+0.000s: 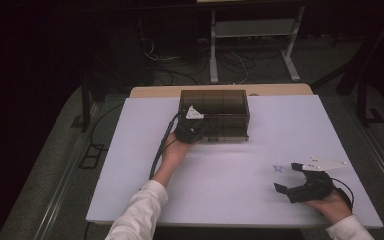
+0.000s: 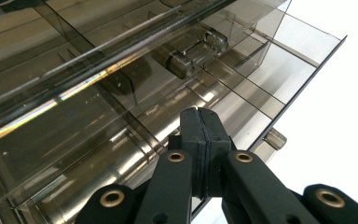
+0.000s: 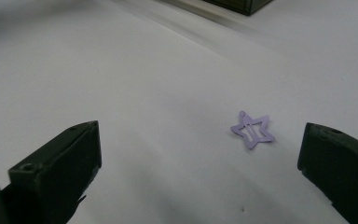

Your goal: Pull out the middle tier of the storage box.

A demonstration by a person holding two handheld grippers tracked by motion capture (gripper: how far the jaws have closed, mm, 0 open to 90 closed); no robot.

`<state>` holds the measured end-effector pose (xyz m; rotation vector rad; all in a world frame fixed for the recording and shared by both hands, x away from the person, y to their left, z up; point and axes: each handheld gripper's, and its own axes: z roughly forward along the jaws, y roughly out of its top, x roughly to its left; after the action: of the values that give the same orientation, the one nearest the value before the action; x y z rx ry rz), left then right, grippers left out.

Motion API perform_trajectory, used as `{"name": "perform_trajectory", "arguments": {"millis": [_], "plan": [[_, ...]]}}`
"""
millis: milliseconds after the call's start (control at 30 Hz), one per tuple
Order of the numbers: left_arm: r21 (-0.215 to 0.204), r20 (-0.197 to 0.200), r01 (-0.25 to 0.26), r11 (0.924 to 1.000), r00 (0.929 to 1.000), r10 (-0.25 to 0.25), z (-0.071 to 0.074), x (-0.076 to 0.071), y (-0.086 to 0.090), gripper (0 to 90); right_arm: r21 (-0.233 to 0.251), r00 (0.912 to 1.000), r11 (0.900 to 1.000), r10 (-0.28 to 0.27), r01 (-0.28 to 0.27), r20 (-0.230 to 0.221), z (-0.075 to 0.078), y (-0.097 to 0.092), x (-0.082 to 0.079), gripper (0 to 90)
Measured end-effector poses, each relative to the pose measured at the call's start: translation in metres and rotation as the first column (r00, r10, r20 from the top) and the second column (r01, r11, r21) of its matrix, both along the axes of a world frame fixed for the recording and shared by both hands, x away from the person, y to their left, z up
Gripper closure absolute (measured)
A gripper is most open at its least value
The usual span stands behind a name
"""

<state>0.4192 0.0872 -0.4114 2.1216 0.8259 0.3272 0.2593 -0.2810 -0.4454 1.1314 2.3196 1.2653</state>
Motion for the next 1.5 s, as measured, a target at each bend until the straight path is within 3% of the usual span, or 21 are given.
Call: {"name": "perform_trajectory", "arguments": {"millis": [633, 767, 1000, 1133, 1300, 1500], "plan": [[-0.01, -0.016, 0.023, 0.9997, 0.9996, -0.023, -0.004, -0.013, 0.0, 89.6, 0.004, 1.0, 1.0, -0.001, 0.001, 0.006, 0.001, -0.001, 0.0, 0.0], [-0.009, -0.002, 0.024, 0.9997, 0.9997, -0.024, -0.002, -0.015, 0.0, 89.6, 0.005, 1.0, 1.0, -0.002, 0.002, 0.007, 0.001, -0.001, 0.0, 0.0], [-0.006, 0.023, -0.002, 1.0, 0.9997, 0.002, 0.007, -0.018, 0.015, 89.6, 0.004, 1.0, 1.0, -0.003, 0.003, 0.006, 0.001, -0.002, 0.0, 0.0], [0.0, 0.017, -0.014, 0.9999, 0.9998, 0.014, 0.006, -0.02, 0.022, 89.6, 0.002, 1.0, 1.0, -0.002, 0.002, 0.007, 0.001, -0.002, 0.0, 0.0], [0.016, 0.012, -0.012, 0.9998, 0.9999, 0.011, 0.002, -0.02, 0.021, 89.6, 0.002, 1.0, 1.0, -0.002, 0.002, 0.007, 0.001, -0.001, 0.0, 0.0], [0.0, 0.003, -0.014, 0.9999, 0.9999, 0.014, 0.001, -0.021, 0.02, 89.6, 0.003, 1.0, 1.0, -0.003, 0.003, 0.007, 0.001, -0.002, 0.0, 0.0]]}}
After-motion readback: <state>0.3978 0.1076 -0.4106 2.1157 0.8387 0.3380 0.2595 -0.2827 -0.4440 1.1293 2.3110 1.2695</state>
